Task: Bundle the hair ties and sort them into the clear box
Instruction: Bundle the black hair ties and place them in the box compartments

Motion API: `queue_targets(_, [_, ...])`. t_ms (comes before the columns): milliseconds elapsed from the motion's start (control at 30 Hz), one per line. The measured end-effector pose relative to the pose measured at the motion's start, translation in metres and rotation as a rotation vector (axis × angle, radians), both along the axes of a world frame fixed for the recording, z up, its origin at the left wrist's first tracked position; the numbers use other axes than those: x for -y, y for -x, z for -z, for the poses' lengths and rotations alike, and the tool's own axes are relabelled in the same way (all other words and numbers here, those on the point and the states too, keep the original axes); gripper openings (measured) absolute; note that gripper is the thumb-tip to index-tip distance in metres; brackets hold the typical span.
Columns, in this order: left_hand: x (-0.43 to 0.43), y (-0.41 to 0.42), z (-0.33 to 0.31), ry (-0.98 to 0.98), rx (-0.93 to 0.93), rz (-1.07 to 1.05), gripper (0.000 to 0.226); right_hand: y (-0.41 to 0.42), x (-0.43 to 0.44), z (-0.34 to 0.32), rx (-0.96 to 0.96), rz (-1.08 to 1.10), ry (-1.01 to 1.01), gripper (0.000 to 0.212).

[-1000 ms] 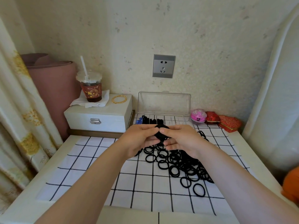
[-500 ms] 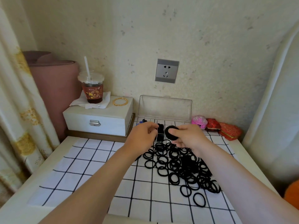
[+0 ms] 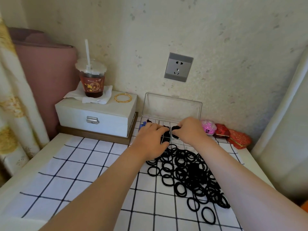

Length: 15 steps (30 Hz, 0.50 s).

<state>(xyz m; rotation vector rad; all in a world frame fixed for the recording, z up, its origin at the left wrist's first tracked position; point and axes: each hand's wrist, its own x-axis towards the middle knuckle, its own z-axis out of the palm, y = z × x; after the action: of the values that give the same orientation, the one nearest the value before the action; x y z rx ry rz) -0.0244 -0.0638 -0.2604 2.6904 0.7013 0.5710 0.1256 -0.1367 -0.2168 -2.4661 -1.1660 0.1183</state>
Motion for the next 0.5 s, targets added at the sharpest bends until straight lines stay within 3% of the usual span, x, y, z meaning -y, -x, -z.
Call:
queue_targets(167, [0.000, -0.002, 0.001, -0.017, -0.042, 0.014, 0.062, 0.000, -0.005, -0.005, -0.022, -0.011, 0.243, 0.027])
queue_targets(367, [0.004, -0.005, 0.001, -0.058, -0.116, 0.009, 0.061, -0.009, 0.006, -0.025, -0.255, -0.090, 0.217, 0.055])
queue_targets(500, [0.005, -0.004, 0.000, -0.045, -0.116, 0.013, 0.061, -0.007, 0.020, -0.027, -0.147, -0.203, 0.139, 0.034])
